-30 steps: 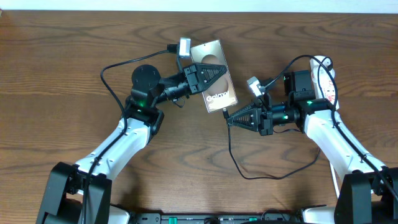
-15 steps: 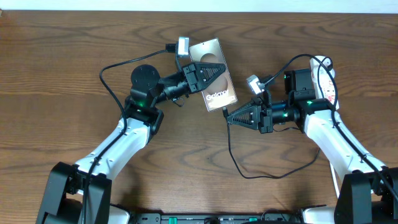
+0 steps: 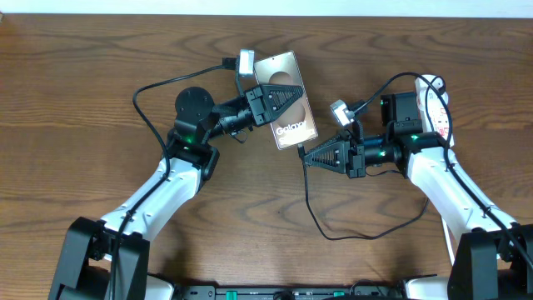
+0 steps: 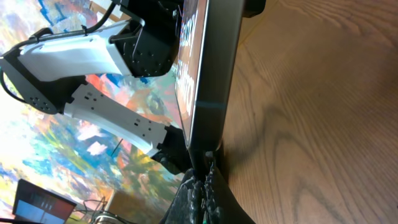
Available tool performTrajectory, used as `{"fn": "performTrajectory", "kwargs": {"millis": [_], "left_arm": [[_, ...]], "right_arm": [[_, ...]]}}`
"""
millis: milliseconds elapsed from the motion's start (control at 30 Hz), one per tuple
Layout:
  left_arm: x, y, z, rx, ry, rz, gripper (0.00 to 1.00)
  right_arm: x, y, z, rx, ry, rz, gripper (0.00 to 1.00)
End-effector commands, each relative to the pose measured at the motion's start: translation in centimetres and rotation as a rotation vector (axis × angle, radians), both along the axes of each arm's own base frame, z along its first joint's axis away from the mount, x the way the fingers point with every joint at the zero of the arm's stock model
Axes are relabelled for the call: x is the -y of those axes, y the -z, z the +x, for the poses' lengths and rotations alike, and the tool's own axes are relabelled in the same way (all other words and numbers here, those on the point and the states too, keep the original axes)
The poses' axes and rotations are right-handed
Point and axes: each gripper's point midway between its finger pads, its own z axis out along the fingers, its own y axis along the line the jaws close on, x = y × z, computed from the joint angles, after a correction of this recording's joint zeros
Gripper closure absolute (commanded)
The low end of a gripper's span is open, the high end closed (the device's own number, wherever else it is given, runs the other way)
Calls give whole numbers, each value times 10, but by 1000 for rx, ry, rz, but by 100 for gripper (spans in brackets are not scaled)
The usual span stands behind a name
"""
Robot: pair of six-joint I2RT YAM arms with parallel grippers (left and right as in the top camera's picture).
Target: Plug charger to phone and switch on socket
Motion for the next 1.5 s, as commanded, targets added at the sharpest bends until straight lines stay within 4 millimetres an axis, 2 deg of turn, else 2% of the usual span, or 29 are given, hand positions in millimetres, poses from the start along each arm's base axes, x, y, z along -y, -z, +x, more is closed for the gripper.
{"fn": "performTrajectory", "kwargs": {"millis": [0, 233, 400, 533, 700, 833, 1033, 1267, 1367, 1467], "left_arm": [[3, -14, -8, 85, 33, 4, 93], [2, -13, -5, 121, 9, 19, 93], [-10, -8, 14, 95, -95, 30, 92], [-25, 16, 33, 77, -192, 125, 93], [-40, 68, 42, -44, -262, 290, 93], [-42, 98, 32, -151, -236, 368, 92], [-31, 135, 1, -313, -151, 458, 92], [-2, 141, -25, -297, -58, 501, 93], [6, 143, -31, -285, -46, 516, 93], [11, 144, -35, -281, -39, 525, 93]], "right_arm": [[-1, -4, 0, 10, -3, 1, 99], [-1, -4, 0, 10, -3, 0, 99], [-1, -3, 1, 11, 1, -7, 99], [-1, 3, 4, 12, 20, -40, 99], [0, 16, 9, 2, 58, -115, 99], [0, 16, 9, 6, 58, -115, 99], [1, 31, 17, 22, 104, -201, 99], [-2, 41, 26, 25, 142, -272, 99], [-4, 53, 29, 26, 169, -345, 99], [-10, 54, 27, 45, 155, -353, 99]]}}
